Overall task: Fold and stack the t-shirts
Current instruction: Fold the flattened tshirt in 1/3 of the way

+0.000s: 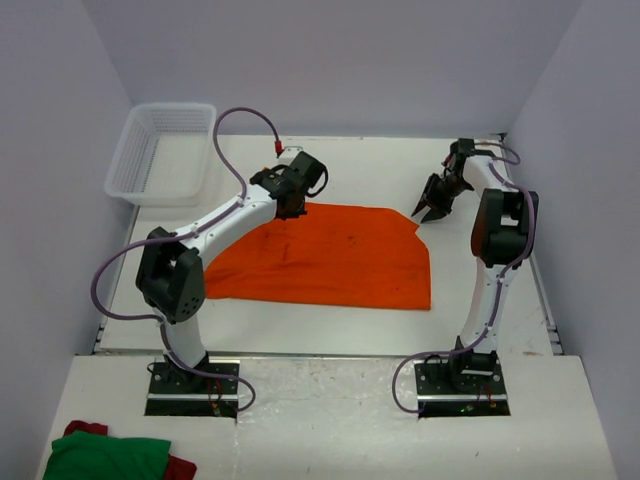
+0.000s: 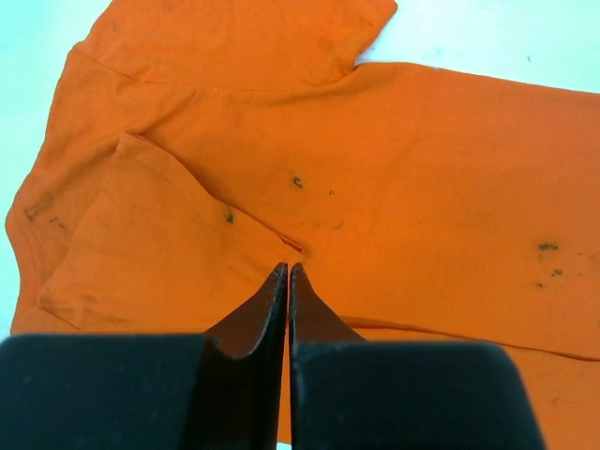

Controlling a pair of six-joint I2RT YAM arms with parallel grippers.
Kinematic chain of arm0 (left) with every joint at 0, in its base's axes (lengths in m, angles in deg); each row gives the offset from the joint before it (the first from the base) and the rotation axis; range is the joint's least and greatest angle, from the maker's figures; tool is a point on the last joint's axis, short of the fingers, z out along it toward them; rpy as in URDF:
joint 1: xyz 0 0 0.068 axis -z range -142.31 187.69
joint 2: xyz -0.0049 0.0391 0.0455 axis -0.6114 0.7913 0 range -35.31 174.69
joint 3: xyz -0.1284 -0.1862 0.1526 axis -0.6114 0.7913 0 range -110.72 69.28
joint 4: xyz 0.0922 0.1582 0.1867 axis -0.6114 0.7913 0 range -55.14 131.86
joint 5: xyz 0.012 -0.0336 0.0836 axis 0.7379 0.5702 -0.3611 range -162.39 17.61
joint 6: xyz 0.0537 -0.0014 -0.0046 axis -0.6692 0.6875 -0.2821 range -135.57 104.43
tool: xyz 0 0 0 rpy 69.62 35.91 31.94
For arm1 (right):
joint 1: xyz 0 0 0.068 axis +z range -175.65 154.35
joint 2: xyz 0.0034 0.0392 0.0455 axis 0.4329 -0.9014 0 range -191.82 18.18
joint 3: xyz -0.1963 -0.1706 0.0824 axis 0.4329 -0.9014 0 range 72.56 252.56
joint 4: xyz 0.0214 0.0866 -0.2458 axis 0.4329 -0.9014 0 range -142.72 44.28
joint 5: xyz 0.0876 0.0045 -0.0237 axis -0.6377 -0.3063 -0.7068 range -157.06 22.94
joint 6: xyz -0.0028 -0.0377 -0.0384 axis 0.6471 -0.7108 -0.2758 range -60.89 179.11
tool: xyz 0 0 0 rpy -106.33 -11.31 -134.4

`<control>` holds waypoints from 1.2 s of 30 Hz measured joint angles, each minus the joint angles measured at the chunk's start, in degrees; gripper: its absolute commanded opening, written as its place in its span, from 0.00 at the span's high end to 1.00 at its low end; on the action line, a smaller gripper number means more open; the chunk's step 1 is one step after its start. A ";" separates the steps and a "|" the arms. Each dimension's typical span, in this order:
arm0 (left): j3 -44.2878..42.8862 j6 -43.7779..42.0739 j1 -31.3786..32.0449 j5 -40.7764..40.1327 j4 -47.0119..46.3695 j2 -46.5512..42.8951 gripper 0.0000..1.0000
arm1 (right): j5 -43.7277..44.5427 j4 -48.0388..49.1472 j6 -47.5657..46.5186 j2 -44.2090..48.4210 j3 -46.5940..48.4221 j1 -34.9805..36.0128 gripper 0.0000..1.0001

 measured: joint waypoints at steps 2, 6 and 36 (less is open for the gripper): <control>0.04 -0.13 0.00 0.11 0.00 -0.35 0.97 | -0.44 -1.07 0.00 -0.92 1.29 0.00 0.62; 0.02 -1.14 0.00 1.22 -0.70 -1.22 0.96 | -1.07 -1.36 0.00 -1.03 1.09 0.00 0.62; -24.46 -13.46 9.60 27.12 -16.26 25.73 1.00 | 5.92 13.99 2.29 29.94 -17.77 0.02 1.00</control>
